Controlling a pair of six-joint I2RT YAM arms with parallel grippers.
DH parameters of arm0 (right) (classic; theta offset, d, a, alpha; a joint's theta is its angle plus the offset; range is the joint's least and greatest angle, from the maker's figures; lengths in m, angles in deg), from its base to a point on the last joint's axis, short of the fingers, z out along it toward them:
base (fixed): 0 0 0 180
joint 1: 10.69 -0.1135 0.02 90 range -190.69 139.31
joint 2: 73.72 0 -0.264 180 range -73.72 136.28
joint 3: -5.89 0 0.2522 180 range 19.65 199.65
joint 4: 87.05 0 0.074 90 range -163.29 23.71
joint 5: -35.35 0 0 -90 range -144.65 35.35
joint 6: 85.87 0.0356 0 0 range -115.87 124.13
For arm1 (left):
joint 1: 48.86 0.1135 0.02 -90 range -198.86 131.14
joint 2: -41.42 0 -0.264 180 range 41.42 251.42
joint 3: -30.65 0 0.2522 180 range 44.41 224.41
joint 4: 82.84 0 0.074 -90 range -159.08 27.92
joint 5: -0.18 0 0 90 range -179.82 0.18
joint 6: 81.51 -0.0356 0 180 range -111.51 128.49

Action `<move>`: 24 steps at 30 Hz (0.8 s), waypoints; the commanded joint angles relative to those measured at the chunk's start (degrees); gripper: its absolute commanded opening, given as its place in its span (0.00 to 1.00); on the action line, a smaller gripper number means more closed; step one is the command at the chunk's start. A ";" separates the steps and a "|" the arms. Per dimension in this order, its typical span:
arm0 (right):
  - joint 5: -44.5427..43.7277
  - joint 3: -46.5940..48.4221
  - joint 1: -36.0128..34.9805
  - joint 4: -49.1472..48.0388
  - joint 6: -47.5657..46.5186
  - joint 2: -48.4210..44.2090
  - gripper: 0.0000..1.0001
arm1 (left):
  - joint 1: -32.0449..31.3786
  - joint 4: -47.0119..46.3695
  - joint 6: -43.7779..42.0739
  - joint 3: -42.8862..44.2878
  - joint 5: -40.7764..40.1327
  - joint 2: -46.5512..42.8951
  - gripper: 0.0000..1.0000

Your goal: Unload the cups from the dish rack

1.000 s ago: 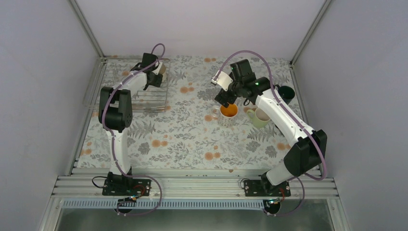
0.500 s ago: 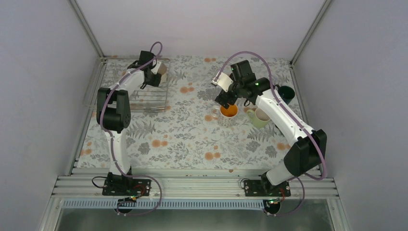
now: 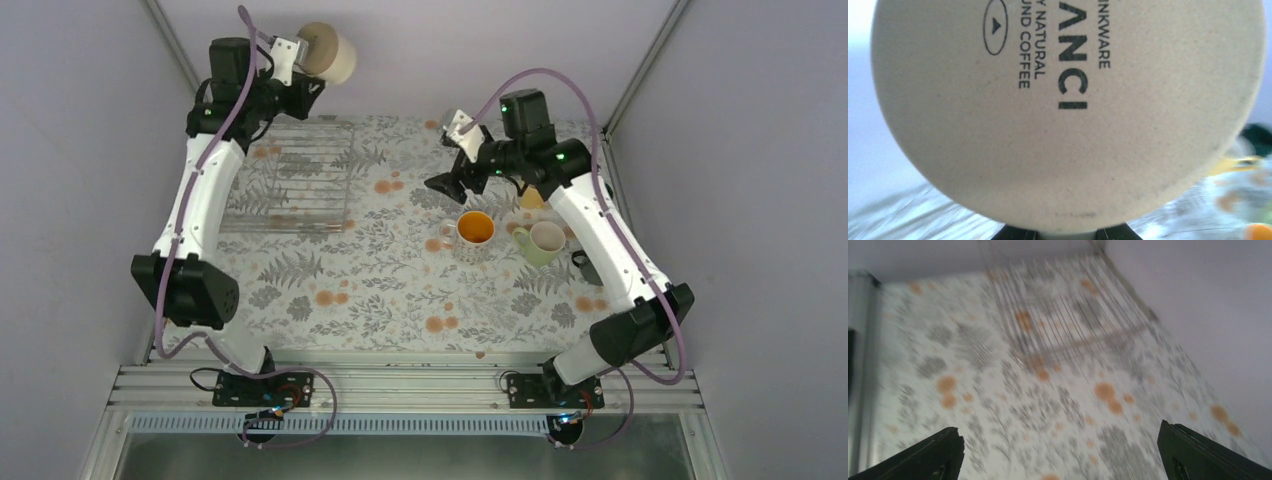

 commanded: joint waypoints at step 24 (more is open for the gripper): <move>66.58 7.81 19.71 -27.45 33.26 14.55 1.00 | -16.23 -48.35 17.86 -24.69 36.42 -6.70 0.02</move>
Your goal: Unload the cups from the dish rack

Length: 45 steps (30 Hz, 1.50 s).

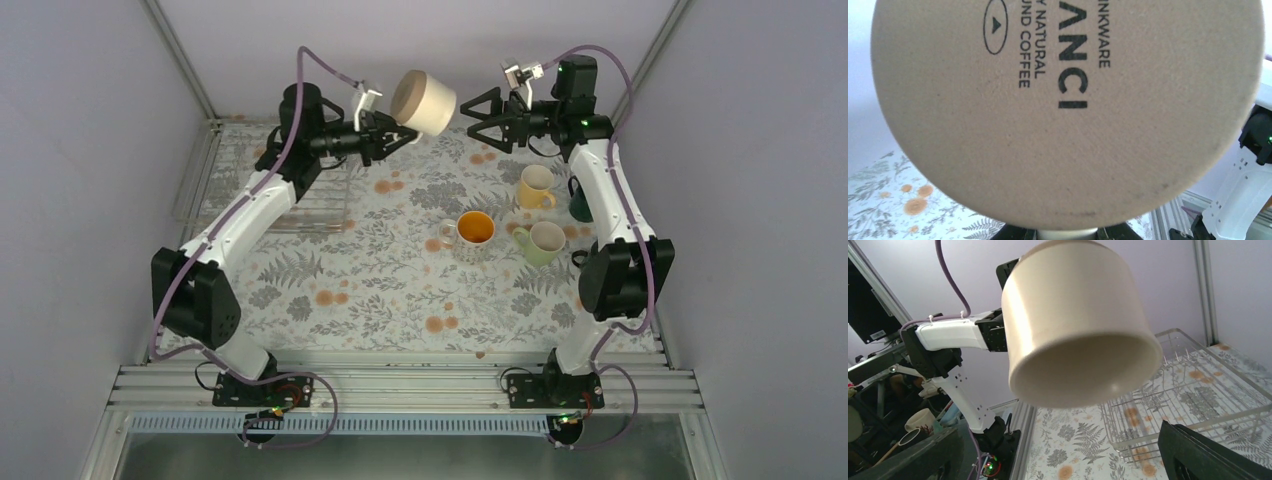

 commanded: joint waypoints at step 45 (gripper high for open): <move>5.28 -10.13 -3.86 -11.44 7.95 -10.27 0.04 | -7.61 1.82 -15.83 11.97 0.43 15.16 0.34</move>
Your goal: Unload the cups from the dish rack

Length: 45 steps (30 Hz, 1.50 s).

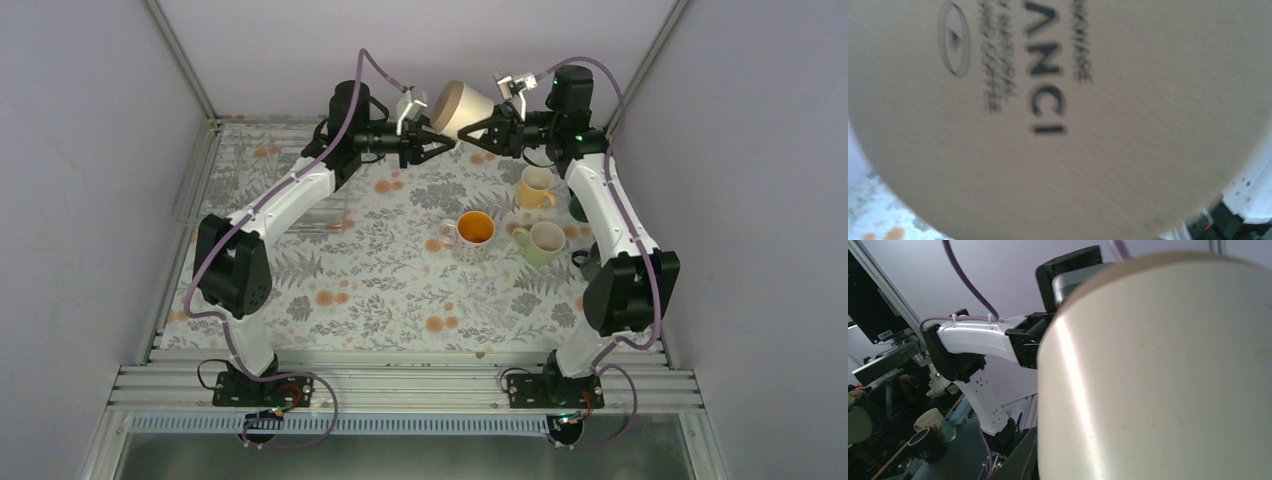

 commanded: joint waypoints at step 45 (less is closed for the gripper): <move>-81.23 35.87 -9.56 58.72 -46.17 33.66 0.03 | 14.01 36.98 -33.77 -20.89 -74.68 -41.15 1.00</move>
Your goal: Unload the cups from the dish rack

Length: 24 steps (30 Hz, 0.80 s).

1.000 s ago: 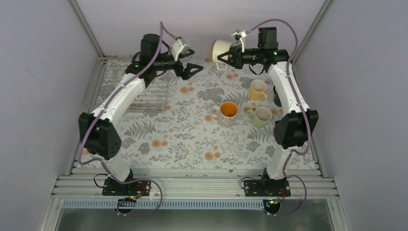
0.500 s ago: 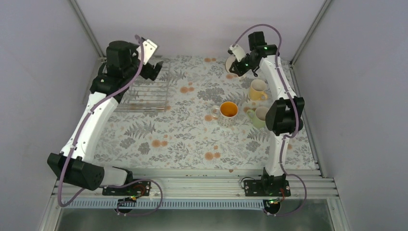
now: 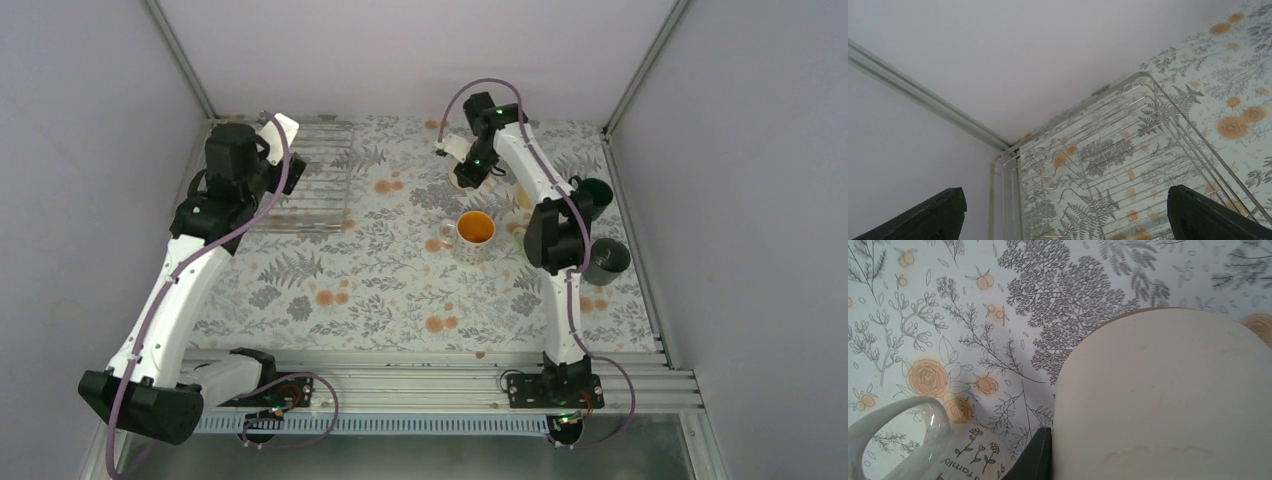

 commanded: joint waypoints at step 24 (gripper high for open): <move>-8.69 2.26 -0.50 -1.35 -2.16 6.84 0.14 | 0.82 -8.11 3.73 -11.79 -1.23 -7.46 1.00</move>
